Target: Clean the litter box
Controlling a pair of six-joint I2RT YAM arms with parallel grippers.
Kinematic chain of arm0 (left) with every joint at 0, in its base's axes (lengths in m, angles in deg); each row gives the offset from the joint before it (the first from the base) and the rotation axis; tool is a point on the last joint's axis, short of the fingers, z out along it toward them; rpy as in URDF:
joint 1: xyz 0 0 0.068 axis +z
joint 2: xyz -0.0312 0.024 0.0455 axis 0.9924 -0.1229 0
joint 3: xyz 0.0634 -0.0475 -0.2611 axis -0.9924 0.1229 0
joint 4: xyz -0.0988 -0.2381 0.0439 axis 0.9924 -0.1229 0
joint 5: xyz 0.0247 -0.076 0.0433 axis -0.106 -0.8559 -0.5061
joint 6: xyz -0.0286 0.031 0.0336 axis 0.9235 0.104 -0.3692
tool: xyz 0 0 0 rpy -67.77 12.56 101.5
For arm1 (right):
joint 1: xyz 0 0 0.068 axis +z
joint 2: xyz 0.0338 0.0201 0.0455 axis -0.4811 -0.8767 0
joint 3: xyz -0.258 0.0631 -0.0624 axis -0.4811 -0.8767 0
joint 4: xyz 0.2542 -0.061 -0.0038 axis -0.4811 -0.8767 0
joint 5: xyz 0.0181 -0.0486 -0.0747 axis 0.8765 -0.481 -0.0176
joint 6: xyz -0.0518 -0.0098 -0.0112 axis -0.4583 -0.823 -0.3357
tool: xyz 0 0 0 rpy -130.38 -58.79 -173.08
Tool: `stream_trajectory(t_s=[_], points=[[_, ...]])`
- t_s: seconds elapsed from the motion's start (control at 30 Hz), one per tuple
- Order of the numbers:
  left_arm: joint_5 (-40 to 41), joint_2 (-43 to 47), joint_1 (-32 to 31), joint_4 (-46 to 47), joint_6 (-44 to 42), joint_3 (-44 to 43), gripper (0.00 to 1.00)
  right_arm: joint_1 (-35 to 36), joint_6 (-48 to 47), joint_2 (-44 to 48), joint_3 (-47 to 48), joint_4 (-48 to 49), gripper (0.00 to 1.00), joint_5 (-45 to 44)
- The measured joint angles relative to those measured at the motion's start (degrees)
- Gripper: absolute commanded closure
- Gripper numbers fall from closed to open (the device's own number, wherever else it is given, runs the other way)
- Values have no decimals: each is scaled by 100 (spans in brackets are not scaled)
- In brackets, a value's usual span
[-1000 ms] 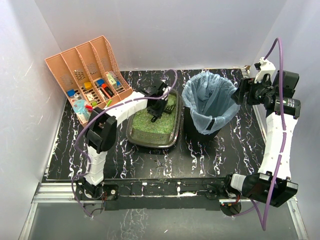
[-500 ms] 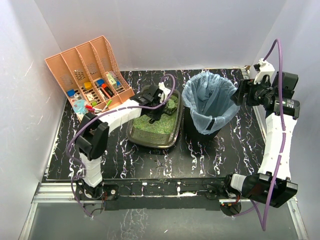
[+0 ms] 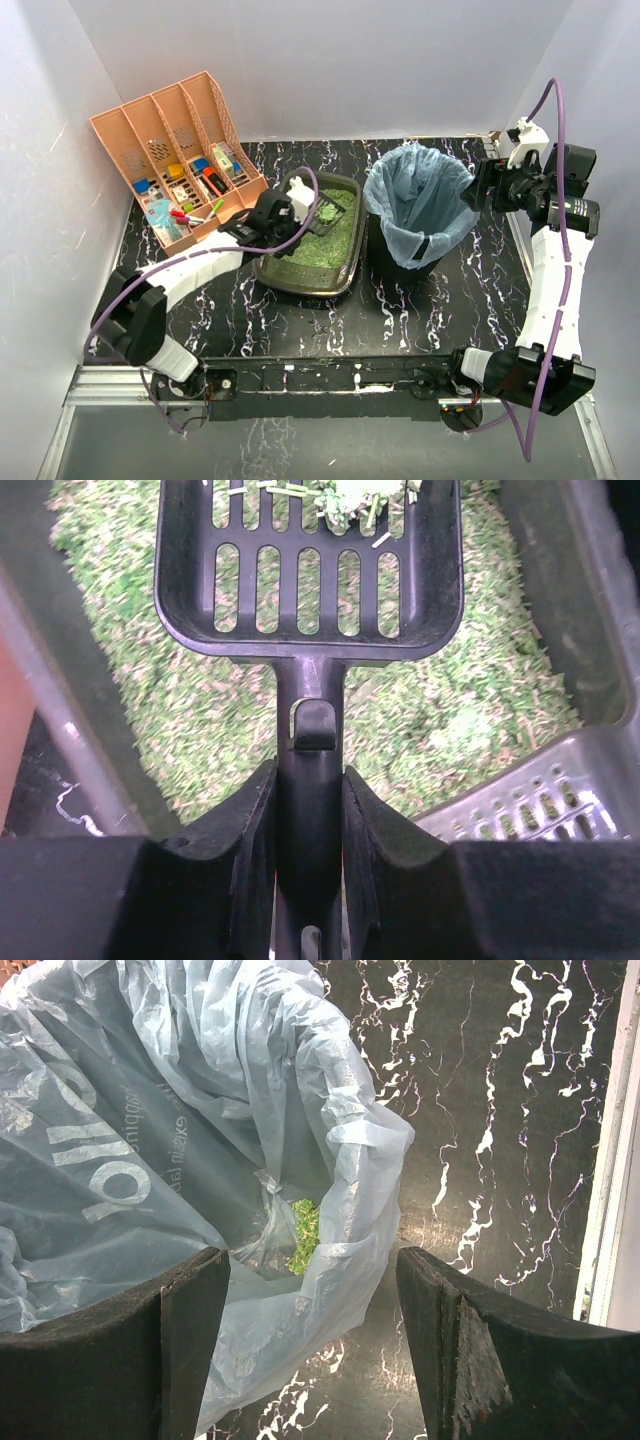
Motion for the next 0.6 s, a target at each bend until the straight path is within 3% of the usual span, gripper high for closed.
stream_trajectory(t_s=[0.2, 0.43, 0.6], points=[[-170, 568, 398, 321, -146, 691, 100, 0, 0, 0, 4, -2, 26, 4], [-461, 72, 479, 605, -210, 544, 100, 0, 0, -22, 70, -13, 26, 4], [-730, 570, 710, 372, -448, 787, 100, 0, 0, -24, 70, -11, 26, 9]])
